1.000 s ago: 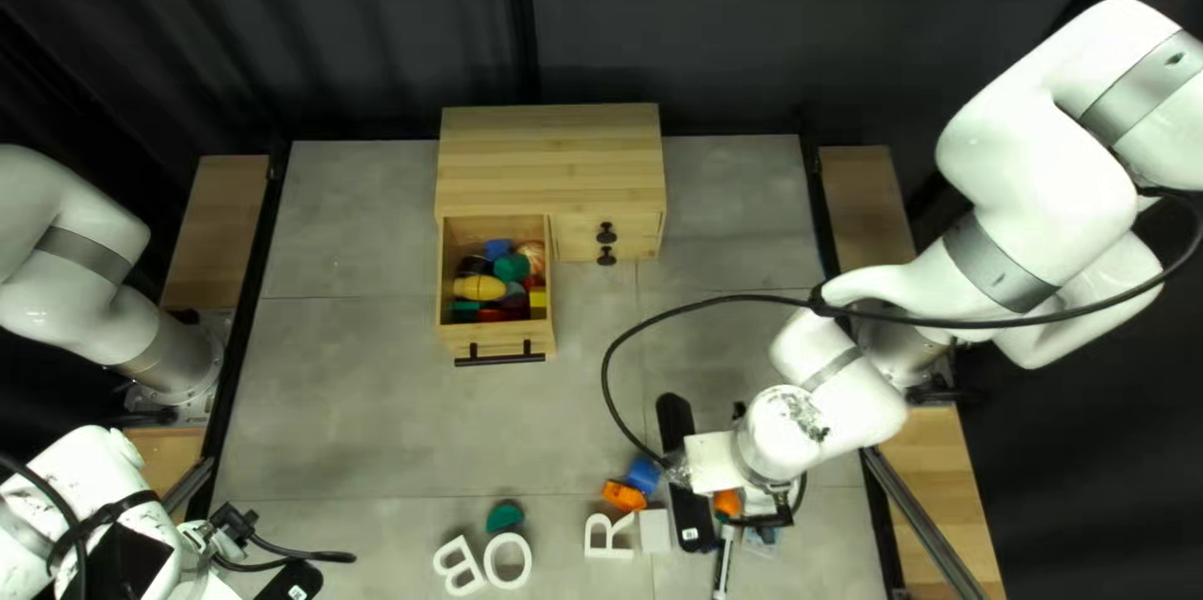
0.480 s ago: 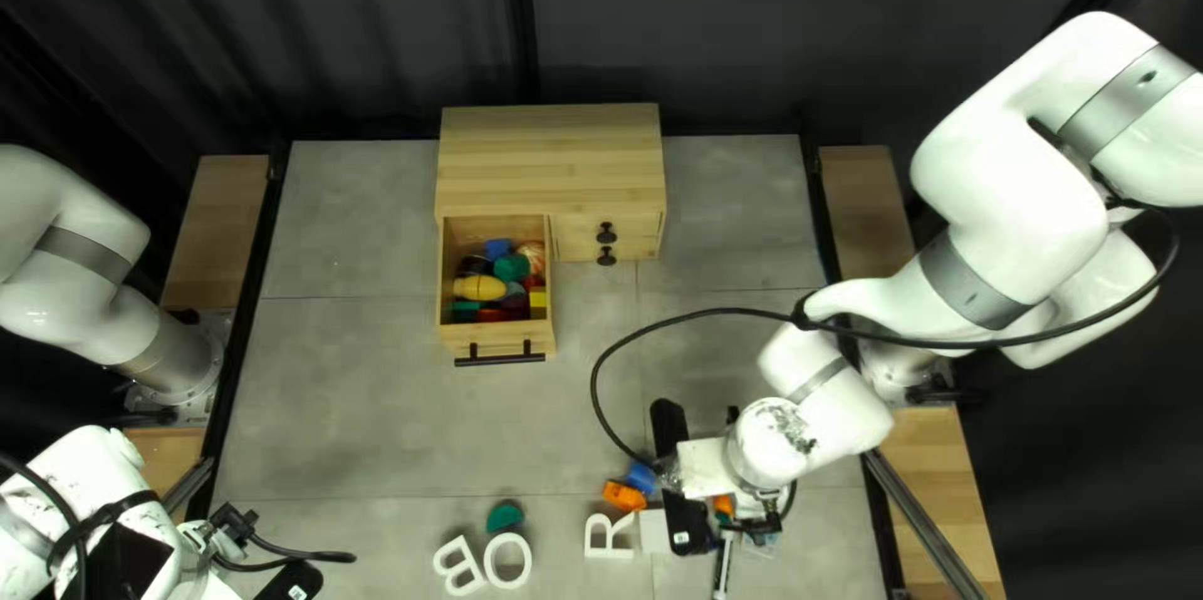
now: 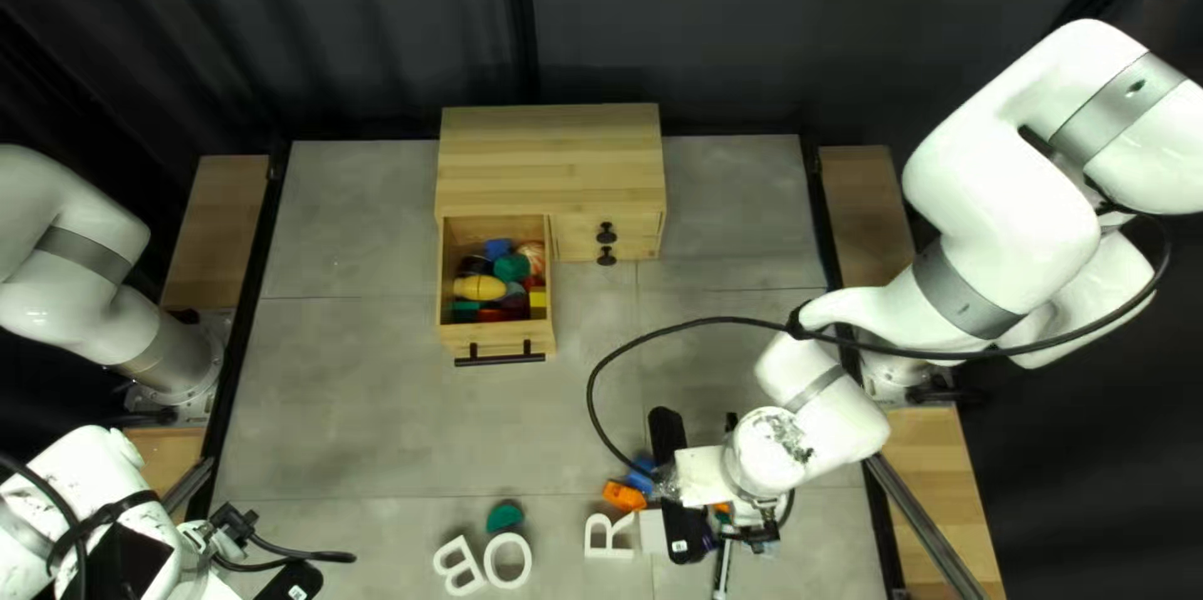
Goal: Open drawers and place objects into drawer and close
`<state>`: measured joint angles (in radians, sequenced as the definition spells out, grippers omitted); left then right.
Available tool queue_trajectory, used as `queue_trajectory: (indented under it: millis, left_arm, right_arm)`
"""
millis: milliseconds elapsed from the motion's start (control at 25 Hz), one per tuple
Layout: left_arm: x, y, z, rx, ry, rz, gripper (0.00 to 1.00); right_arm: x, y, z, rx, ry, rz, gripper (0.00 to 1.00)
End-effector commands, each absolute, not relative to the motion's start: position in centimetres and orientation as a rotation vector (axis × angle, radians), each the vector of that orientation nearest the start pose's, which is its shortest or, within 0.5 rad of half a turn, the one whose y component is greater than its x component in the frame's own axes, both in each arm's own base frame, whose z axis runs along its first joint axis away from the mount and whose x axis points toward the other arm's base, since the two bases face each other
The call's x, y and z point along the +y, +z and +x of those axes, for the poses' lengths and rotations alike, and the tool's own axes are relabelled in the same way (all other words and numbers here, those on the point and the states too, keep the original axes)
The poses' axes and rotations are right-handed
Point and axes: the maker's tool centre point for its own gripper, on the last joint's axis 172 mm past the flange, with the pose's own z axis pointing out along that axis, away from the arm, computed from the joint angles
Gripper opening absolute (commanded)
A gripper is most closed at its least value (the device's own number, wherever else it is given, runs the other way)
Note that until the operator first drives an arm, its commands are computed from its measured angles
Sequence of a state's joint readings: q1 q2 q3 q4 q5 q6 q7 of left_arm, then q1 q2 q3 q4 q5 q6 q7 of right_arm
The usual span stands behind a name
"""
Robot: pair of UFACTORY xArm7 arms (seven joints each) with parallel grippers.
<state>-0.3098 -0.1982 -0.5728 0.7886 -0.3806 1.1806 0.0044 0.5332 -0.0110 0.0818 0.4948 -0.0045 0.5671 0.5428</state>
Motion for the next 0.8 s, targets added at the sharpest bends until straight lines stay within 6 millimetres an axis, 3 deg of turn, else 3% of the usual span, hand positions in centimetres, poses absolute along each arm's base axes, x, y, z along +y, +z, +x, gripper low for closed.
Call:
queue_trajectory:
  millis: [40, 400, 440, 480, 520, 560, 600, 680, 800]
  left_arm:
    - [-31.39, 15.59, 17.13, 1.078, 0.467, -3.04, 1.0]
    - [-31.39, 15.59, 17.13, 1.078, 0.467, -3.04, 1.0]
    - [-31.39, 15.59, 17.13, 1.078, 0.467, -3.04, 1.0]
    - [-31.39, 15.59, 17.13, 1.078, 0.467, -3.04, 1.0]
    - [-31.39, 15.59, 17.13, 1.078, 0.467, -3.04, 1.0]
    - [-31.39, 15.59, 17.13, 1.078, 0.467, -3.04, 1.0]
    - [-31.39, 15.59, 17.13, 1.078, 0.467, -3.04, 1.0]
    - [-31.39, 15.59, 17.13, 1.078, 0.467, -3.04, 1.0]
    - [-31.39, 15.59, 17.13, 1.078, 0.467, -3.04, 1.0]
  right_arm:
    - [19.49, 2.37, 27.96, -0.11, 0.069, -3.187, 1.0]
    - [19.27, 2.41, 27.88, -0.113, 0.068, -3.194, 1.0]
    - [19.28, 2.39, 27.88, -0.117, 0.069, -3.195, 0.69]
    - [19.28, 2.39, 27.88, -0.12, 0.069, -3.195, 0.69]
    - [19.25, 2.39, 27.89, -0.125, 0.069, -3.196, 0.15]
    - [19.25, 2.39, 27.89, -0.125, 0.069, -3.196, 0.17]
    - [19.21, 2.42, 27.94, -0.13, 0.068, -3.196, 0.32]
    - [19.19, 2.38, 27.95, -0.134, 0.068, -3.195, 0.42]
    - [19.19, 2.41, 28.01, -0.135, 0.064, -3.194, 0.42]
